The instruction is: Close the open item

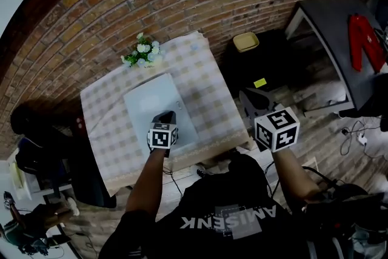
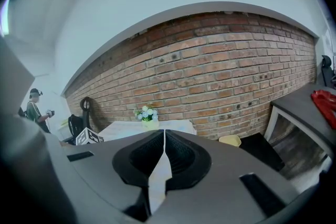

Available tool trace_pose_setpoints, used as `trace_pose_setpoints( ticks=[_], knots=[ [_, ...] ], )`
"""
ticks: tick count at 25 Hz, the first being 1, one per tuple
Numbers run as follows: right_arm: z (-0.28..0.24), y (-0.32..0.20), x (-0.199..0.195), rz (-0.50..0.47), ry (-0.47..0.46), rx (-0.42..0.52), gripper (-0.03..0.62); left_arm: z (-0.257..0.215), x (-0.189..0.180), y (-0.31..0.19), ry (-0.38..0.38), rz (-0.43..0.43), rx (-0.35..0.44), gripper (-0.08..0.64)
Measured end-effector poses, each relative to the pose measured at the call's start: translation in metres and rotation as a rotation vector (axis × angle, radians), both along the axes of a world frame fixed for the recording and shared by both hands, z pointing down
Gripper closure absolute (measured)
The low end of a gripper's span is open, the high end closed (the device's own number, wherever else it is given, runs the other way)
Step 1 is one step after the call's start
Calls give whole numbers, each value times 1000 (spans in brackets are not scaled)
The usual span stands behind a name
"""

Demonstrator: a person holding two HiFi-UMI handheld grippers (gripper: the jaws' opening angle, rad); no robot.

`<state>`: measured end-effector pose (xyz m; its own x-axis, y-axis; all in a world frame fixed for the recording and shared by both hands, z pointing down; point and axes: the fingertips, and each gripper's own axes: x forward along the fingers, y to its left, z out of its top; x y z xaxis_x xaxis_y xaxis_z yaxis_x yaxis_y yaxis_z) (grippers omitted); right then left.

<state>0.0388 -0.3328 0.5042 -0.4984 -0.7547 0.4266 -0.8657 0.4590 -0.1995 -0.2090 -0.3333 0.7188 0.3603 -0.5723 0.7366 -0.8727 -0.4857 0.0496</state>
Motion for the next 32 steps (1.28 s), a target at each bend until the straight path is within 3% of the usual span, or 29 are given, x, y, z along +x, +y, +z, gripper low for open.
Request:
trace_pose_setpoints(
  ticks=[16, 23, 27, 32],
  knots=[
    [-17, 0, -6, -4, -20, 34, 549, 2, 1, 0, -6, 3, 6, 554],
    [-34, 4, -10, -29, -13, 66, 549, -9, 0, 5, 50, 9, -33, 554],
    [-45, 4, -17, -52, -13, 84, 549, -27, -8, 4, 112, -40, 6, 554],
    [-56, 0, -35, -93, -20, 110, 549, -62, -24, 6, 178, -103, 111, 554]
  ],
)
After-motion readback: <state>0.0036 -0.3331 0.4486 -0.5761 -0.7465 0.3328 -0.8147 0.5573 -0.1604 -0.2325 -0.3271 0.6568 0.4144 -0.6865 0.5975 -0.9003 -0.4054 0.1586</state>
